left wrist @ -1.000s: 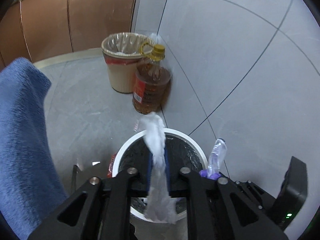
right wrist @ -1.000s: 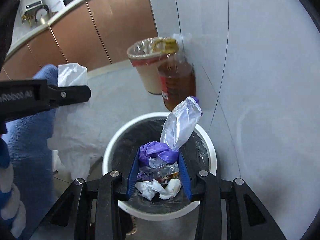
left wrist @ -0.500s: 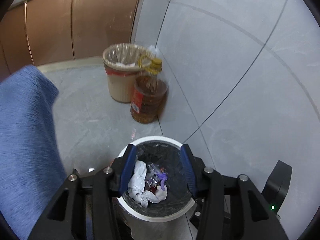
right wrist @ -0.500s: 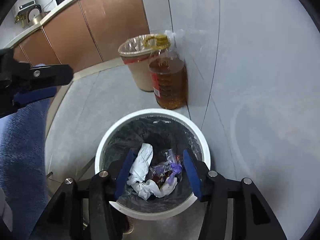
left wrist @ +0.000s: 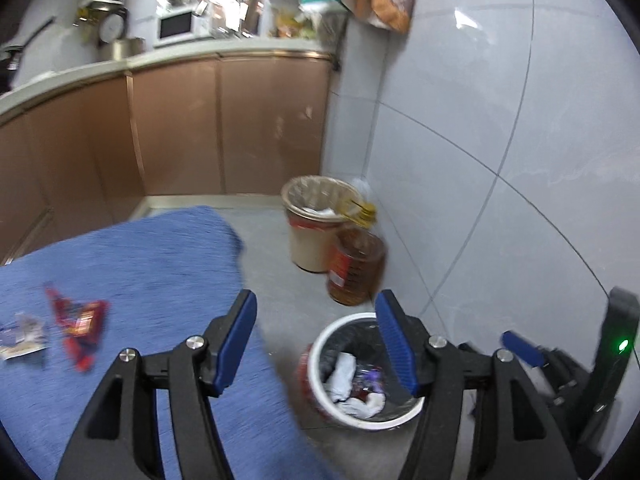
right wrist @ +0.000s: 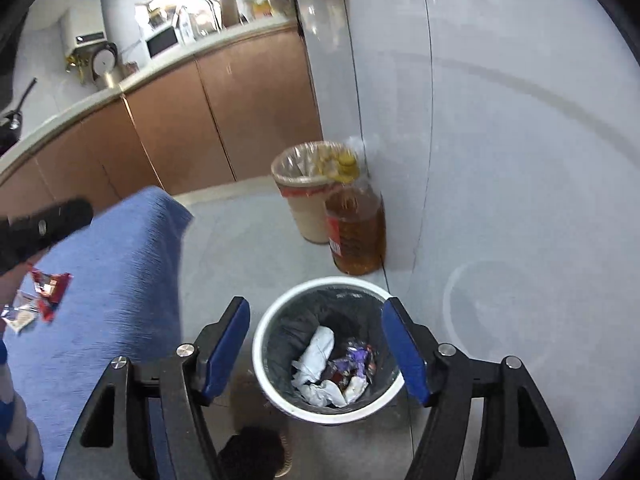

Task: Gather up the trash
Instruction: 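Move both tools back over the milk carton and red snack bag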

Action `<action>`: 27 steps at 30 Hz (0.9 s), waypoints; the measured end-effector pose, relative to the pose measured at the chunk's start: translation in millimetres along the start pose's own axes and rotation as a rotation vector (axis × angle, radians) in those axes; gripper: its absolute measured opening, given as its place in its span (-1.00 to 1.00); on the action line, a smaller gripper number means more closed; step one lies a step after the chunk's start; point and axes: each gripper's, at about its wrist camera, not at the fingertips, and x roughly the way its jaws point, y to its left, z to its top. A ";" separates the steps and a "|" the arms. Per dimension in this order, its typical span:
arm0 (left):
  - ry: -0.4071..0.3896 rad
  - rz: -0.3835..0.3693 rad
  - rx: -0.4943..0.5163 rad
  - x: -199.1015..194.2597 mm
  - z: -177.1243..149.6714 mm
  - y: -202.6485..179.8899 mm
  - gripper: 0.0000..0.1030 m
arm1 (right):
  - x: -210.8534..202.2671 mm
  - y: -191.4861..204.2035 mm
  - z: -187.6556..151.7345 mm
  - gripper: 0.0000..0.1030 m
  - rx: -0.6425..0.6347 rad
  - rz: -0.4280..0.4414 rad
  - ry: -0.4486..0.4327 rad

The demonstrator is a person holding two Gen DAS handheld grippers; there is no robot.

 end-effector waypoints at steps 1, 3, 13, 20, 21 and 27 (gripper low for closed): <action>-0.012 0.011 -0.003 -8.9 -1.1 6.0 0.19 | -7.8 4.7 1.2 0.34 -0.006 0.006 -0.012; -0.044 0.042 -0.009 -31.7 -3.3 19.9 0.23 | -25.0 15.8 5.2 0.37 -0.030 0.021 -0.042; -0.173 0.146 -0.046 -128.4 -17.2 71.0 0.43 | -94.9 75.0 12.9 0.60 -0.155 0.110 -0.167; -0.218 0.169 -0.056 -167.3 -32.7 83.9 0.44 | -128.4 104.7 7.2 0.62 -0.228 0.149 -0.209; -0.220 0.171 -0.056 -170.5 -33.8 85.1 0.44 | -131.7 107.4 7.3 0.63 -0.237 0.154 -0.214; -0.242 0.190 -0.070 -195.7 -47.2 99.7 0.44 | -152.6 128.3 -0.6 0.68 -0.292 0.185 -0.236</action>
